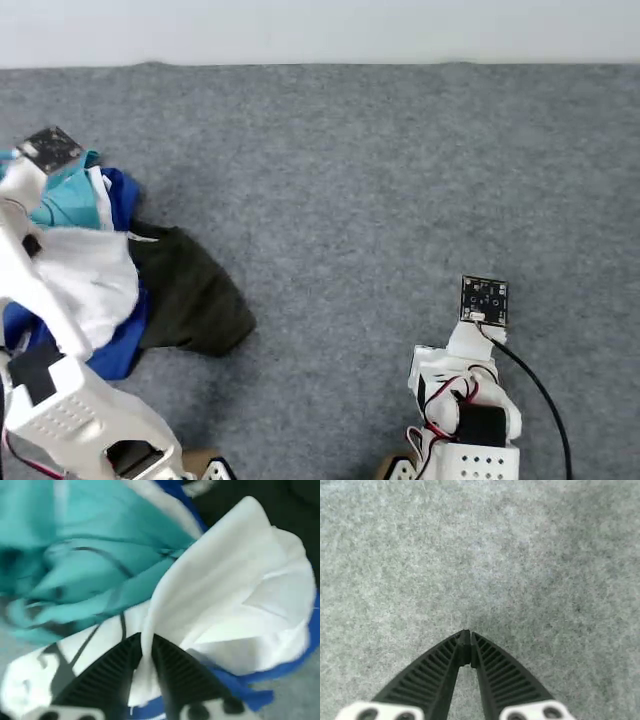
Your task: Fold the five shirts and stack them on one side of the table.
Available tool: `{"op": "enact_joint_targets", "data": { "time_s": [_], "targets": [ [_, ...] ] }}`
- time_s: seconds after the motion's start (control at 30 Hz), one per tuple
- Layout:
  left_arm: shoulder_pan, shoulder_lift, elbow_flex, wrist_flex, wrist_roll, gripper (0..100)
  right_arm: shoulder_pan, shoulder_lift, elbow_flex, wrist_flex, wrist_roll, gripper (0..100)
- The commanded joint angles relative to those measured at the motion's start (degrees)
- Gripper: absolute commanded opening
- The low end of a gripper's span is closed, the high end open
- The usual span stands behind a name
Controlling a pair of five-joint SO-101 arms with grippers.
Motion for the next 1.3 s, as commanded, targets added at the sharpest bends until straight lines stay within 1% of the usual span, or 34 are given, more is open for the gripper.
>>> {"op": "enact_joint_targets", "data": {
  "time_s": [0.0,0.13,0.23,0.3,0.4,0.47,0.5,0.63,0.73,0.8,0.87,1.0,1.07,1.17,1.27],
  "targets": [
    [-0.6,-0.4,-13.4,0.6,10.3,0,0.0,-0.9,0.6,0.3,-0.2,1.1],
    [-0.7,-0.4,-32.1,0.4,25.2,0,0.0,-0.9,0.6,0.3,-0.2,1.1],
    [-0.4,-0.3,-47.1,0.4,34.5,0,0.0,-0.9,0.6,0.3,-0.2,1.1],
    [0.6,-0.2,-56.2,-0.2,39.0,0,0.0,-0.9,0.6,0.3,-0.2,1.1],
    [3.5,-0.4,-67.6,-3.2,44.8,0,0.0,-0.9,0.6,0.3,-0.2,1.1],
    [6.6,-0.4,-73.4,-6.3,47.8,0,0.0,-0.9,0.6,0.3,-0.2,1.1],
    [8.4,-0.9,-73.2,-8.7,49.1,0,0.0,-0.9,0.6,0.3,-0.2,1.1],
    [15.4,-4.9,-72.0,-18.5,52.1,0,0.0,-0.9,0.6,0.3,-0.2,1.1],
    [25.1,-6.4,-72.2,-22.9,52.6,0,0.0,-0.9,0.6,0.3,-0.2,1.1],
    [32.5,-6.9,-72.1,-23.8,52.5,0,0.0,-0.9,0.6,0.3,-0.2,1.1],
    [40.6,-6.8,-72.0,-23.5,49.8,0,0.0,-0.9,0.6,0.3,-0.2,1.1],
    [56.0,-6.6,-69.8,-19.8,43.8,0,0.0,-0.9,0.6,0.3,-0.2,1.1],
    [61.7,-6.7,-67.0,-18.0,42.9,0,0.0,-0.9,0.6,0.3,-0.2,1.1],
    [66.5,-6.7,-61.8,-14.9,42.8,0,0.0,-0.9,0.6,0.3,-0.2,1.1],
    [68.0,-6.7,-55.3,-10.6,43.0,0,0.0,-0.9,0.6,0.3,-0.2,1.1]
  ]
}}
